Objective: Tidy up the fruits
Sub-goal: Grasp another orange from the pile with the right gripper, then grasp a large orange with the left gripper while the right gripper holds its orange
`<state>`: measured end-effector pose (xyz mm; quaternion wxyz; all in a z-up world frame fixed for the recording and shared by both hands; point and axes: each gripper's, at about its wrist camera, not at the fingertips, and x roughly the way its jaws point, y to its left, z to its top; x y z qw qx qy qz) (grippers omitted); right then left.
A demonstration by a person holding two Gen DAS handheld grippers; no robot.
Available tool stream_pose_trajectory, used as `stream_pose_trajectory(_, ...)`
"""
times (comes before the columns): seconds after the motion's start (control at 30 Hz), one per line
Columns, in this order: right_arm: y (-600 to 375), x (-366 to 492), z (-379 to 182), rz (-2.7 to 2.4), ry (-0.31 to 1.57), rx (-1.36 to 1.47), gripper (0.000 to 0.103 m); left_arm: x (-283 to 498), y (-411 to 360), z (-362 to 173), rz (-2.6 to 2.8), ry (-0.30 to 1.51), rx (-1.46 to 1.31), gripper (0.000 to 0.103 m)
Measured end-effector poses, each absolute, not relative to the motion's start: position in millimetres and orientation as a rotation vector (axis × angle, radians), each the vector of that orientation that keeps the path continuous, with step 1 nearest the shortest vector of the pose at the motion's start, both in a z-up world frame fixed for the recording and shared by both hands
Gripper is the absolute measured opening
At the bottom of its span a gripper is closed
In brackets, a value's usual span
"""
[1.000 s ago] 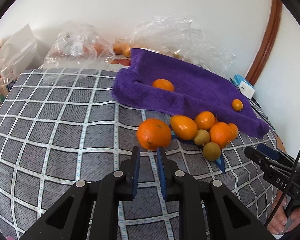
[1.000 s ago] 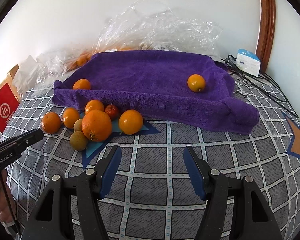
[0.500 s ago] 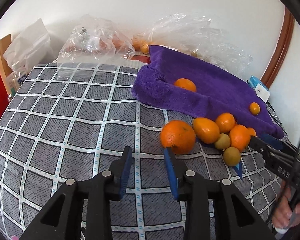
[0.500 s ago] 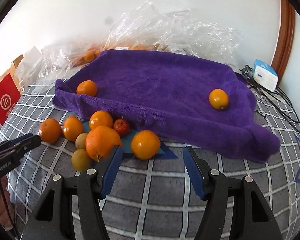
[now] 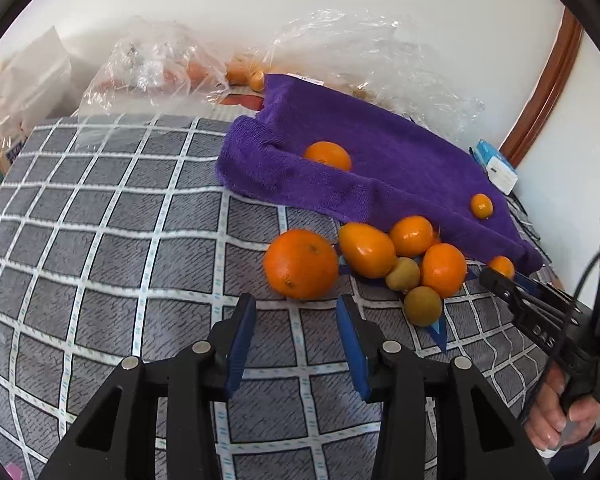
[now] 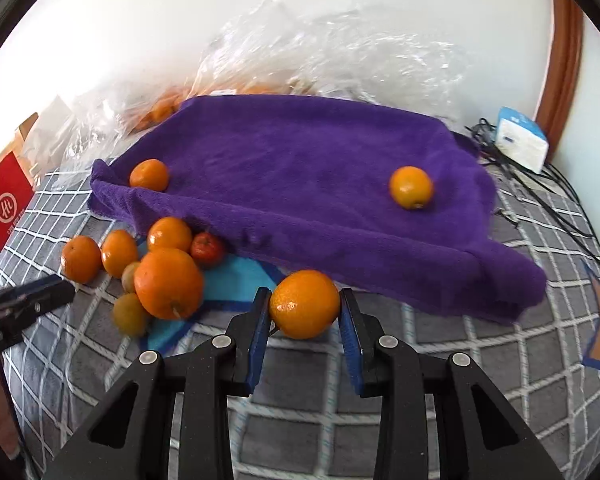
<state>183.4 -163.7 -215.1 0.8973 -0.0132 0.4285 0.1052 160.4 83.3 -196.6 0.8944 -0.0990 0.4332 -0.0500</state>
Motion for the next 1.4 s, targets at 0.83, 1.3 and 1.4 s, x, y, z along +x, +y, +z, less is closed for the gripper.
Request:
stream_pose_trajectory(0.83,-184,175,-229,0.202,0.905,-0.061,0.033,178,56,-204,-0.011,0.869,-0.079,0.057)
stream_pose_trajectory(1.3,-189,171,-225,0.209,0.873,-0.026,0.033,158,70,-191,-0.027,0.729,-0.175,0.039)
stream_pose_trajectory(1.4,-189,171,-225,0.213,0.876,-0.02,0.033,154,69,-186,-0.038,0.691,-0.175,0.039)
